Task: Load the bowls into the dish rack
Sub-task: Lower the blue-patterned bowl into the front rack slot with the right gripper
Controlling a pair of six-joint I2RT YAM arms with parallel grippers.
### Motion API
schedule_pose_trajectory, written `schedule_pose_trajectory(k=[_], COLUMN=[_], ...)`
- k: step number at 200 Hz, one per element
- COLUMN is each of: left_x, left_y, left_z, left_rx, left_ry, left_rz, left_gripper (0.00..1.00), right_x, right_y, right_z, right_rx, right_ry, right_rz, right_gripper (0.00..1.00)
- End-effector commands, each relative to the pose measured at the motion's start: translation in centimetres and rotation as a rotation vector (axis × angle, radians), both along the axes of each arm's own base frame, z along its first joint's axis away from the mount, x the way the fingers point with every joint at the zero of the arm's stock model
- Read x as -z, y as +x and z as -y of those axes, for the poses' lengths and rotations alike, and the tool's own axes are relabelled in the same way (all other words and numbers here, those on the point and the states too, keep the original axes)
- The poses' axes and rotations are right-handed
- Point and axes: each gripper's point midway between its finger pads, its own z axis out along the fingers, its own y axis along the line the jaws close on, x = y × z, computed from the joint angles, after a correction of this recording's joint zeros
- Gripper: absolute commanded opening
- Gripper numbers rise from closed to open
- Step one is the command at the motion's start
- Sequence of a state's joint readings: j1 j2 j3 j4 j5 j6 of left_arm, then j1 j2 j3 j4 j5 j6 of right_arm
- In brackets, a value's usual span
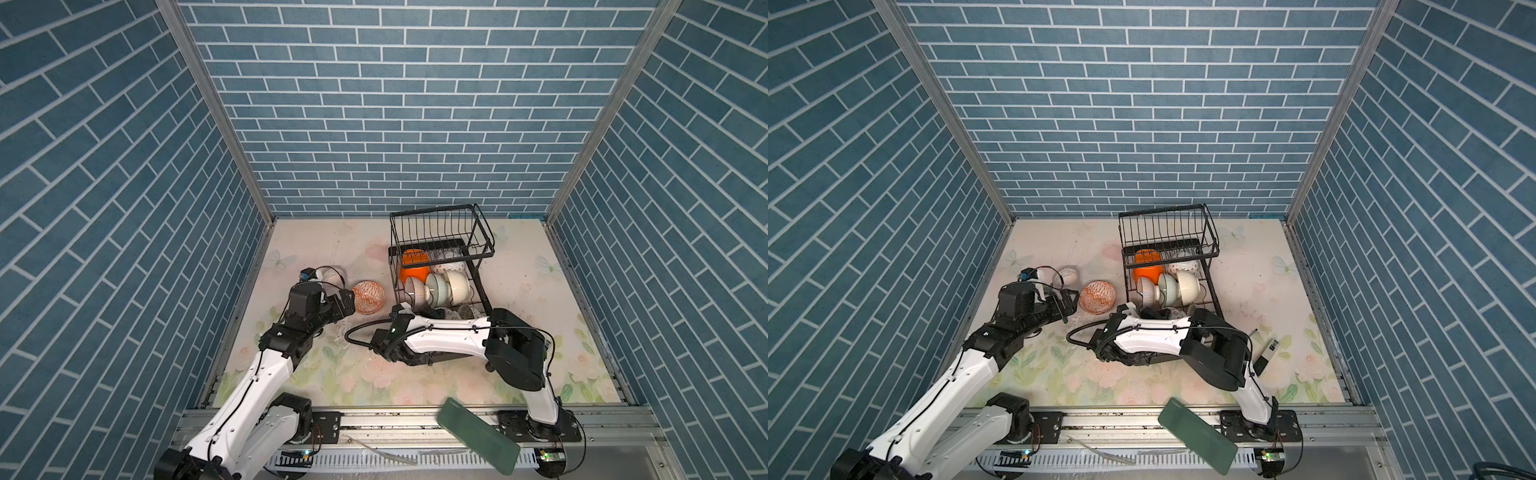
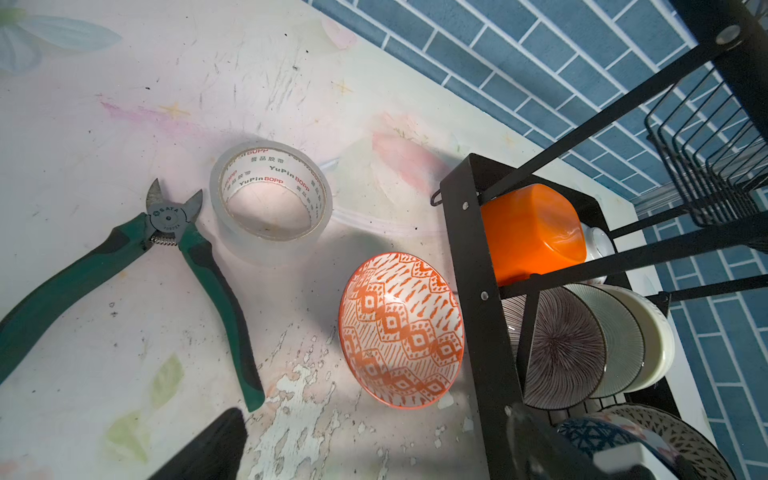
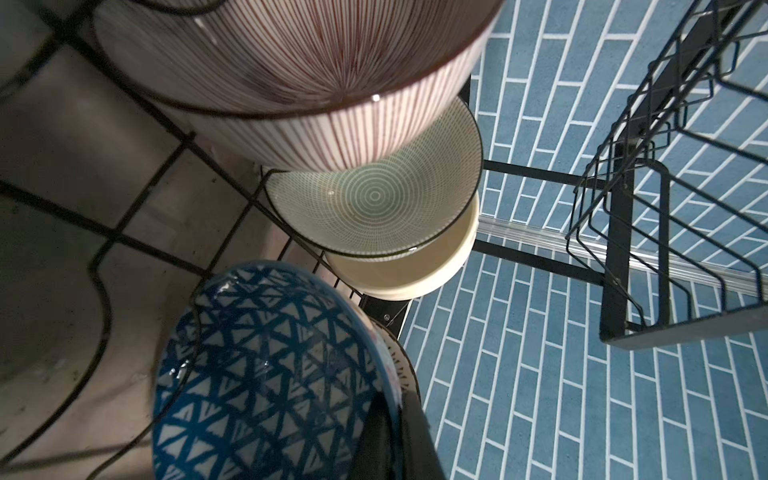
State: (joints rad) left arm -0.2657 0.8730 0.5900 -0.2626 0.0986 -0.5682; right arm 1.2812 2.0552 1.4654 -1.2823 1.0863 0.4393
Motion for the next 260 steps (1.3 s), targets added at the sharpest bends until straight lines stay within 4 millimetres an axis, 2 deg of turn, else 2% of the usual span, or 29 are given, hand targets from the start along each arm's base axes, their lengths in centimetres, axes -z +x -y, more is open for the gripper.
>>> schedule_pose_trajectory(k=[1,113,191,260], left_x=[0.2,0.4,0.6,0.6], left_y=[-0.2,-0.8,-1.0,-1.0], left_z=[-0.2,-0.5,-0.6,-0.7], left_rx=[-0.004,-0.009,-0.011,-0.012], left_ry=[-0.003,0.000,-0.001,0.000], left_rz=[0.007,0.009,0.010,0.009], left_gripper=[1.00,1.00,1.00,1.00], right_x=[6.0,5.7,5.4,4.7], right_y=[-4.6,-5.5,-5.5,-5.4], right_z=[-0.5,-0.3,0.1,0.7], right_rx=[0.149,0.215,0.233,0.239], right_ry=[0.164,0.242,0.248,0.255], right_rz=[-0.269,-0.284,-0.275,-0.256], right_gripper=[0.09,0.19,0.38,0.47])
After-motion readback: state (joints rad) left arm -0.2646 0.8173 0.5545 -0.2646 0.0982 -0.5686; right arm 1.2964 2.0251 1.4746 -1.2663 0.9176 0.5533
